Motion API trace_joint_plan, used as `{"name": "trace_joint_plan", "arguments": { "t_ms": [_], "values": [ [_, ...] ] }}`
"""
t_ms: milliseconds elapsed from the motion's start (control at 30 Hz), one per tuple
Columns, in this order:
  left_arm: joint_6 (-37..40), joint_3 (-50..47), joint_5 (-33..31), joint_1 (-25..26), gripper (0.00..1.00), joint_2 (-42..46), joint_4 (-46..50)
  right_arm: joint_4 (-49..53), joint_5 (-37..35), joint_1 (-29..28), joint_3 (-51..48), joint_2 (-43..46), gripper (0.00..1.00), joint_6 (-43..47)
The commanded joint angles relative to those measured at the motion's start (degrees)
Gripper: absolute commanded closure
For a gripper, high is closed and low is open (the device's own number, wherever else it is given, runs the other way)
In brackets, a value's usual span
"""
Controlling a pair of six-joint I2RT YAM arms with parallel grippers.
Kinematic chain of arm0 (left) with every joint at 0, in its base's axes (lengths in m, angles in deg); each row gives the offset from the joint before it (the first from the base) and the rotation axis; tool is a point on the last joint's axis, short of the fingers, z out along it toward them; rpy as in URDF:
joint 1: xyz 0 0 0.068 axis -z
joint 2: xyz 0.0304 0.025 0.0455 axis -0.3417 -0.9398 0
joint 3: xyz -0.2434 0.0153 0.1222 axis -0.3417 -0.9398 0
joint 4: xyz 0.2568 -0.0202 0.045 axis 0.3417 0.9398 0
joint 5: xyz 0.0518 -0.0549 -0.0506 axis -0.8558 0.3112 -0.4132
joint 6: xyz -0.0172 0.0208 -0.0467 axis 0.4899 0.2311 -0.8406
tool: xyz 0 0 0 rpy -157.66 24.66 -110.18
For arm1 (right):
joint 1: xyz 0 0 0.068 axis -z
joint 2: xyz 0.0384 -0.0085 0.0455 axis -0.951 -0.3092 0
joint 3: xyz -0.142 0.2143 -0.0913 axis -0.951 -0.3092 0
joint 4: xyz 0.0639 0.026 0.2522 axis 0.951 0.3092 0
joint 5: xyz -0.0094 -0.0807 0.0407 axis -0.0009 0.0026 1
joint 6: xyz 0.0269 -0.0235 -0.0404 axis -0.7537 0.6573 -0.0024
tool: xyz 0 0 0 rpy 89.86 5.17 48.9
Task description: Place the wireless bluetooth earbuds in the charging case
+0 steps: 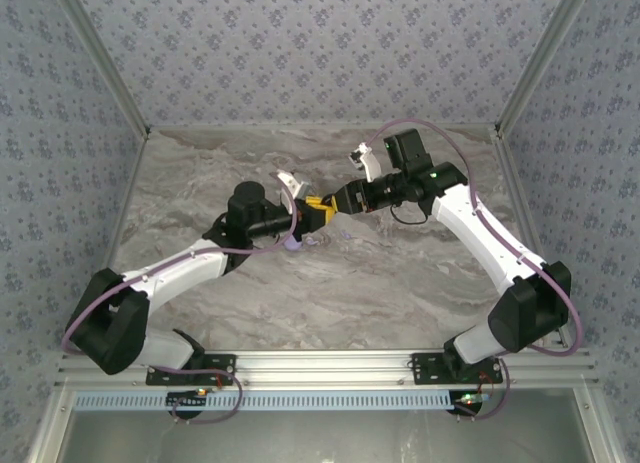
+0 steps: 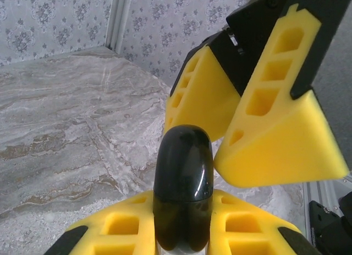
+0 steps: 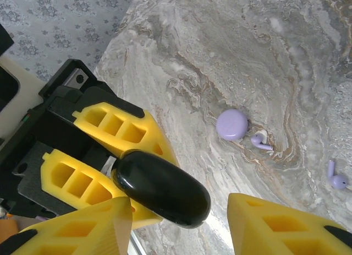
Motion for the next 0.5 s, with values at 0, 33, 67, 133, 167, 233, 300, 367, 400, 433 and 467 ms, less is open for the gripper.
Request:
{"name": "trace_joint_plan", "arguments": {
  "t_ms": [0, 33, 67, 133, 167, 233, 300, 367, 400, 433, 467],
  "values": [
    [-3.8, 4.9, -2.0, -2.0, 0.84, -1.3, 4.1, 0.2, -4.9, 0.5, 0.0, 2.2, 0.48, -0.1],
    [-5.3, 6.0, -2.0, -2.7, 0.84, -2.1, 5.5, 0.1, -6.6, 0.8, -0.2, 2.7, 0.48, -0.4],
    [-6.8, 7.2, -2.1, -3.4, 0.83, -3.2, 7.2, 0.0, -8.6, 1.0, -0.5, 3.2, 0.48, -0.7],
    [-8.0, 9.8, -2.5, -4.1, 0.83, -5.3, 10.7, 0.0, -12.1, 1.6, -1.0, 4.0, 0.48, -1.3],
    [-8.5, 10.9, -3.3, -4.3, 0.83, -6.4, 12.2, 0.2, -13.5, 2.0, -1.4, 4.4, 0.47, -1.5],
    [-9.6, 13.1, -4.9, -4.8, 0.83, -8.6, 14.9, 0.2, -15.6, 2.5, -2.1, 5.0, 0.48, -1.9],
    [-12.2, 16.3, -6.8, -5.9, 0.83, -11.8, 19.6, 0.2, -17.0, 3.0, -2.9, 5.6, 0.48, -2.3],
    [-14.5, 21.5, -6.5, -7.5, 0.83, -15.7, 26.6, 0.3, -17.9, 3.4, -3.5, 6.0, 0.48, -2.5],
    [-15.2, 24.0, -5.7, -8.2, 0.83, -17.9, 29.6, 0.5, -18.2, 3.6, -3.8, 6.1, 0.48, -2.5],
    [-16.1, 26.9, -4.2, -9.0, 0.83, -20.8, 32.5, 0.5, -18.2, 3.7, -4.2, 6.2, 0.48, -2.6],
    [-16.7, 28.2, -3.4, -9.4, 0.83, -22.4, 33.2, 0.6, -18.2, 3.7, -4.5, 6.2, 0.48, -2.5]
  ]
}}
